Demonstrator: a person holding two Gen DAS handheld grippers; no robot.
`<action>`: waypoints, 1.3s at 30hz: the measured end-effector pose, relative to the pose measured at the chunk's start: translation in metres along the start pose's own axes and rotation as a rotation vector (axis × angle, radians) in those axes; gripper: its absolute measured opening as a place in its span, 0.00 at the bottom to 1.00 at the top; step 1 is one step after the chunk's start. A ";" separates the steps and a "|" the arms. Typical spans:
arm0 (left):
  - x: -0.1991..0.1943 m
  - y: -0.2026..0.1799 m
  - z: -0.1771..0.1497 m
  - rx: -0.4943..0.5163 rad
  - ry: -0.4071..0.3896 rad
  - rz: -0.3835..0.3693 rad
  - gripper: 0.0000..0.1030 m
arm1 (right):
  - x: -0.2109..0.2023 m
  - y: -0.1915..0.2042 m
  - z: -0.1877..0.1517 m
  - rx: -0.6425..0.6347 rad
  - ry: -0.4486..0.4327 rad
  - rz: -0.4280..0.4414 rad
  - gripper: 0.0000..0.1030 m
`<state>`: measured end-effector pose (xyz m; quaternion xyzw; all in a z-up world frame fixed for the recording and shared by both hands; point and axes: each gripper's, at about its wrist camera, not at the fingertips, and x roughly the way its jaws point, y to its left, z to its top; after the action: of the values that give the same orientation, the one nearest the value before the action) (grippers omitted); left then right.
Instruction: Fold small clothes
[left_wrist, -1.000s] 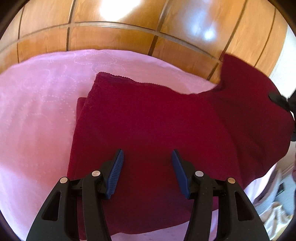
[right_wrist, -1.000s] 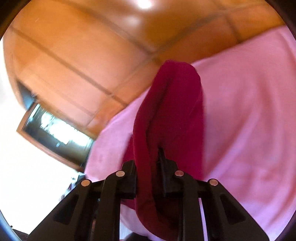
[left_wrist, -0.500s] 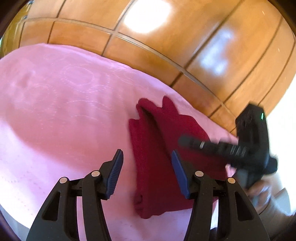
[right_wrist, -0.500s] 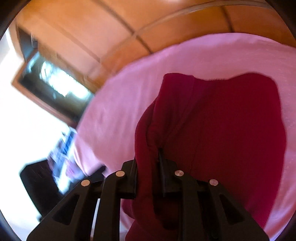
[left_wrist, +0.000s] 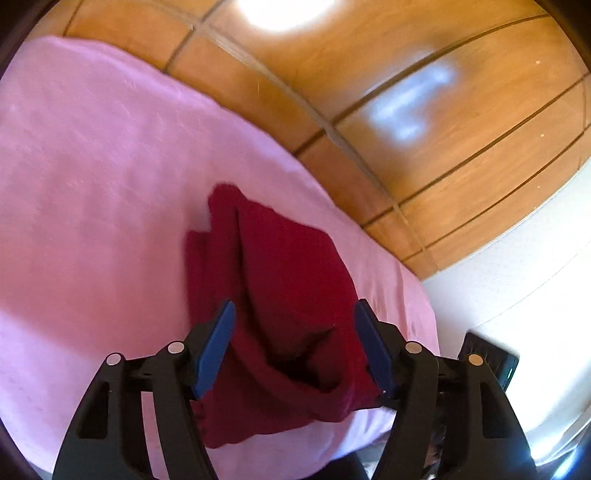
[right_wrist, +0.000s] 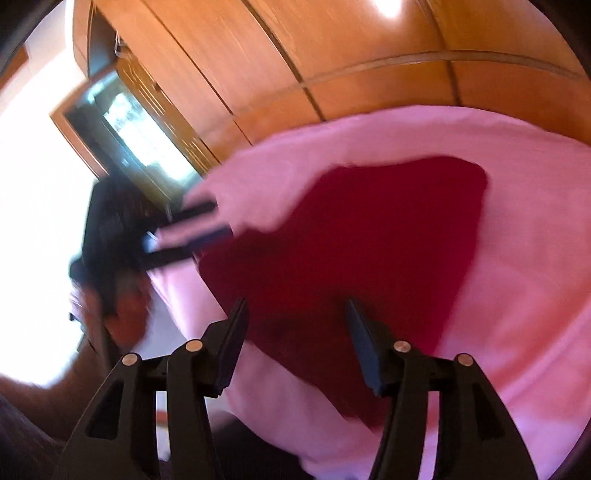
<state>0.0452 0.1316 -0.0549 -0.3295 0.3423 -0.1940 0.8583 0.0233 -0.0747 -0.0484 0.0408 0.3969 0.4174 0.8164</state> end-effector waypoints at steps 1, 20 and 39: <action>0.005 -0.003 0.001 0.001 0.021 0.000 0.64 | -0.005 -0.001 -0.003 -0.007 -0.007 -0.016 0.52; 0.028 -0.047 -0.021 0.217 0.136 0.211 0.12 | 0.001 -0.012 -0.028 -0.009 -0.010 -0.164 0.18; -0.006 -0.018 -0.071 0.239 0.034 0.348 0.32 | -0.030 -0.041 -0.028 -0.050 0.024 -0.200 0.57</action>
<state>-0.0116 0.0915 -0.0784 -0.1580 0.3831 -0.0874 0.9059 0.0205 -0.1299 -0.0652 -0.0244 0.3982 0.3442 0.8499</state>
